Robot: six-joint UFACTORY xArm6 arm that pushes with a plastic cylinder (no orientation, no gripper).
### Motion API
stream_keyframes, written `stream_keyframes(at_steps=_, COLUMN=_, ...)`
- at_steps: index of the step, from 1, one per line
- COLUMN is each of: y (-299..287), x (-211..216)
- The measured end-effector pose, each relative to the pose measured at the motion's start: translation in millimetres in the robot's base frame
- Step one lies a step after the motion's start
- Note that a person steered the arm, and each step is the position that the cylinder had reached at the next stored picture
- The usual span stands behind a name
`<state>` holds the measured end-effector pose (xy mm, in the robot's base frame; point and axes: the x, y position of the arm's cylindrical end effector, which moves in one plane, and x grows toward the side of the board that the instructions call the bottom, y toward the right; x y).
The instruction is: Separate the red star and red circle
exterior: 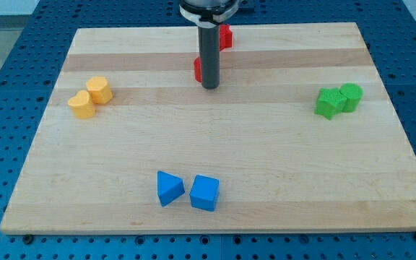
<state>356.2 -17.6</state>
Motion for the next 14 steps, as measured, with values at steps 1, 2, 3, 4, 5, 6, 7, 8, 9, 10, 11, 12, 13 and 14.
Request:
stream_keyframes(at_steps=1, y=-8, x=-13)
stream_keyframes(at_steps=2, y=-14, x=-28)
stream_keyframes(at_steps=3, y=-37, x=-34)
stream_keyframes(at_steps=4, y=-63, x=-35)
stream_keyframes(at_steps=5, y=-66, x=-36)
stream_keyframes(at_steps=6, y=-57, x=-36)
stream_keyframes(at_steps=7, y=-38, x=-37)
stream_keyframes(at_steps=8, y=-38, x=-50)
stream_keyframes(at_steps=9, y=-38, x=-64)
stream_keyframes(at_steps=10, y=-38, x=-77)
stream_keyframes(at_steps=11, y=-38, x=-80)
stream_keyframes(at_steps=12, y=-38, x=-80)
stream_keyframes(at_steps=13, y=-38, x=-76)
stream_keyframes(at_steps=14, y=-38, x=-33)
